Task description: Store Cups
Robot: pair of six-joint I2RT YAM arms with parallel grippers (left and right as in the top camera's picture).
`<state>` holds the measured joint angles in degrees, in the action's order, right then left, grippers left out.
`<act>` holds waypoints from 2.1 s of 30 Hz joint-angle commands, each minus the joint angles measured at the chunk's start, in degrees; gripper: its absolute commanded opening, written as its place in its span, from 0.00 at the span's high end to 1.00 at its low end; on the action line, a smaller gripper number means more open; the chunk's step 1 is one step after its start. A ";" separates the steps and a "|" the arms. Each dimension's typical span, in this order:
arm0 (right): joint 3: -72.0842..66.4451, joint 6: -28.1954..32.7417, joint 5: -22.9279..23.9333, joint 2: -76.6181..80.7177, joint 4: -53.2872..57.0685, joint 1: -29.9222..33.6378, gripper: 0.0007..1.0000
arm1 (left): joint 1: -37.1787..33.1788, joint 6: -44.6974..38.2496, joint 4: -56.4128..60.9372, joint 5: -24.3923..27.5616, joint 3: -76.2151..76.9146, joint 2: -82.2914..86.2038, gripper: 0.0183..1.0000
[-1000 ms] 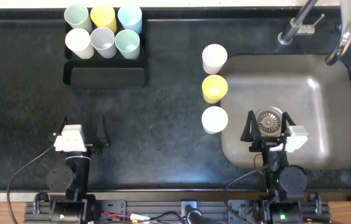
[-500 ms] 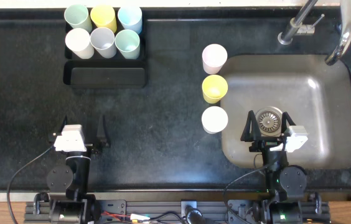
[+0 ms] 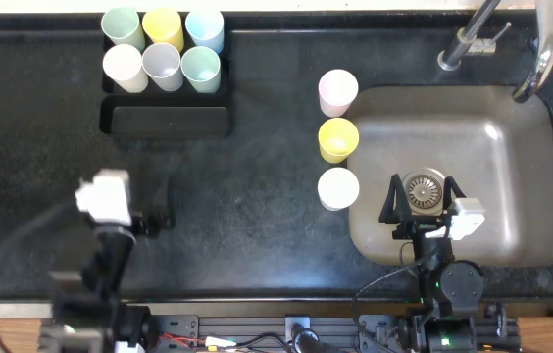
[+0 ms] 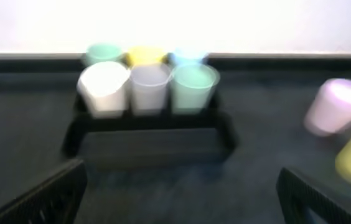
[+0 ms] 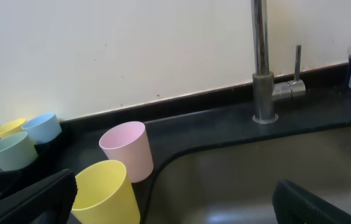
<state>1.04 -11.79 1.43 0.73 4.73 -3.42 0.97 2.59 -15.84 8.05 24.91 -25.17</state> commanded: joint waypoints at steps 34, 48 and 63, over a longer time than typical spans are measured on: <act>-0.76 -0.24 -0.37 -0.52 -0.31 0.13 0.00 | 31.54 24.55 -68.13 -1.07 140.58 -123.69 0.00; -0.76 -0.24 -0.37 -0.52 -0.31 0.13 0.00 | 32.15 29.07 -67.82 1.40 136.50 -124.87 0.00; -0.76 -0.24 -0.37 -0.52 -0.28 0.13 0.00 | 31.61 29.22 -65.61 1.25 134.05 -127.27 0.00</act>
<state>1.04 -11.84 1.45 0.62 4.73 -3.42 32.64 31.22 -81.58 8.58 159.46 -150.28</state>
